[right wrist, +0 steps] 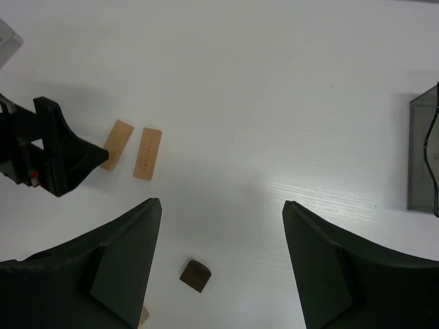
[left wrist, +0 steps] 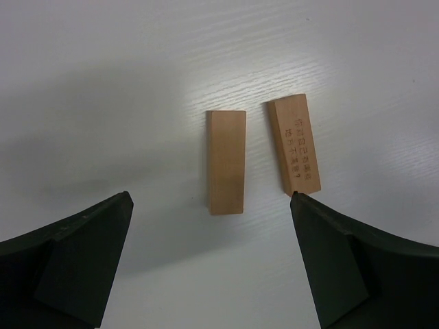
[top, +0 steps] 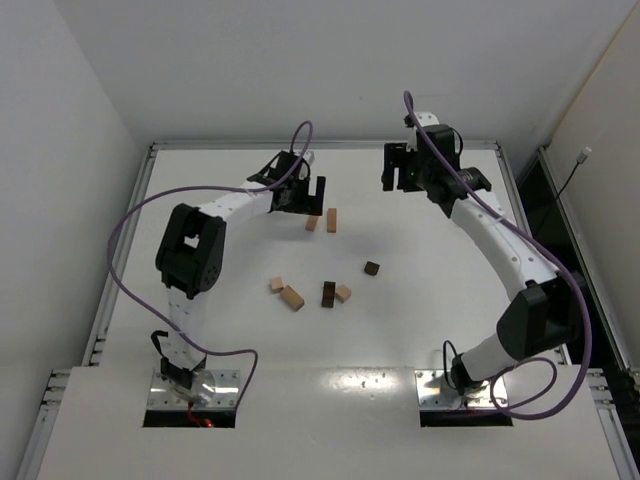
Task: Build the wood block tower
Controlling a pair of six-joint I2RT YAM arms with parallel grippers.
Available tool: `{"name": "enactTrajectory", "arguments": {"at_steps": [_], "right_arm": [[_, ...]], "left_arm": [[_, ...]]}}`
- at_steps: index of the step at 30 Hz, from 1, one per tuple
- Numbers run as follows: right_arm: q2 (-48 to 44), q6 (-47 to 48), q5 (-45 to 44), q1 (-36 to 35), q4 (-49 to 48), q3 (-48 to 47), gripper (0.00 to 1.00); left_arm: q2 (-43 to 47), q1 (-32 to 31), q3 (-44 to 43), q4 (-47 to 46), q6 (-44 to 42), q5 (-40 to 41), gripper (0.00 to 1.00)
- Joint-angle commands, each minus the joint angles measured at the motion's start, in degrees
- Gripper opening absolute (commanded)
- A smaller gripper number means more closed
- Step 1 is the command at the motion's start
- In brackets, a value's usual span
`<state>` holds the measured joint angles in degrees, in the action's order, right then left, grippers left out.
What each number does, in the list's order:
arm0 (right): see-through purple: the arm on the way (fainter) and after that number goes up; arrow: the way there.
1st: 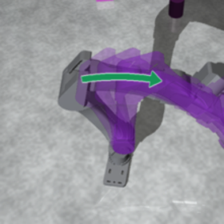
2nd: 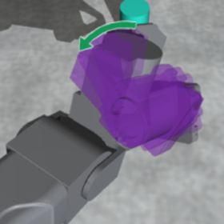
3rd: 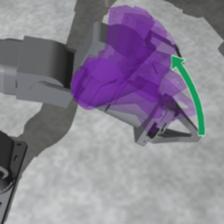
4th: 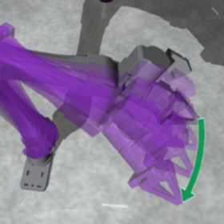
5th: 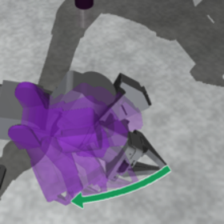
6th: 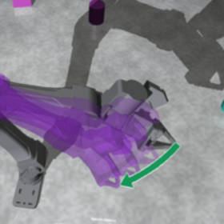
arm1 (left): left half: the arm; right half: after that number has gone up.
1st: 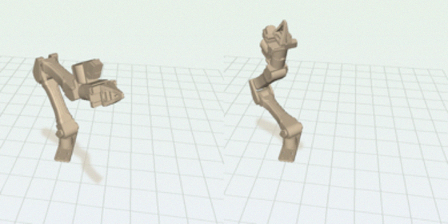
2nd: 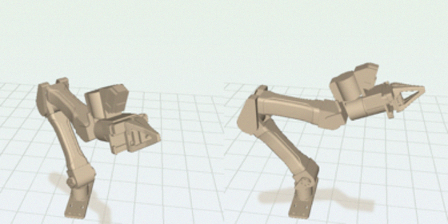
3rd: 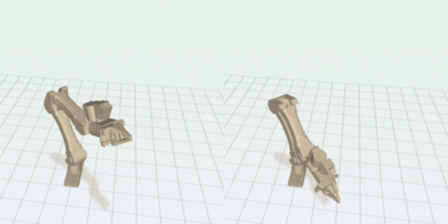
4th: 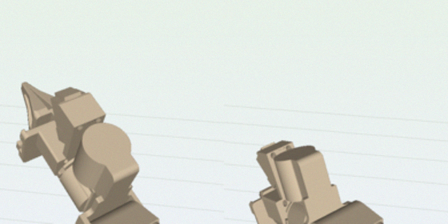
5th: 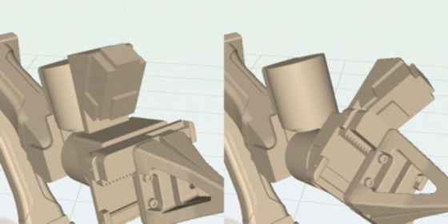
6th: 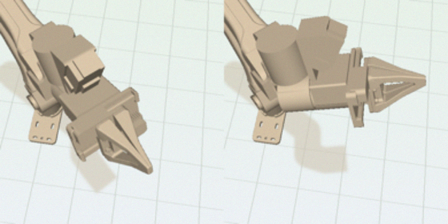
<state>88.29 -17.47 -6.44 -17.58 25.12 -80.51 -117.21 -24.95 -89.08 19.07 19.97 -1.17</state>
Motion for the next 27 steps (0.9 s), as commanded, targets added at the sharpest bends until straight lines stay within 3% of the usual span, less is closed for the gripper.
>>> {"name": "enactTrajectory", "arguments": {"at_steps": [1,16,27], "right_arm": [[-0.2,2.6,2.0,1.7,-0.3,2.6,0.69],[1.4,1.0,4.4,3.3,1.6,2.6,0.69],[1.4,0.4,5.6,5.4,2.6,2.6,0.69]], "left_arm": [[-2.1,-1.4,-4.5,1.6,0.2,-2.0,1.00],[-7.9,-5.5,-7.6,1.6,3.5,-2.4,1.00],[-12.9,-8.4,-12.8,3.8,6.3,8.4,1.00]]}}
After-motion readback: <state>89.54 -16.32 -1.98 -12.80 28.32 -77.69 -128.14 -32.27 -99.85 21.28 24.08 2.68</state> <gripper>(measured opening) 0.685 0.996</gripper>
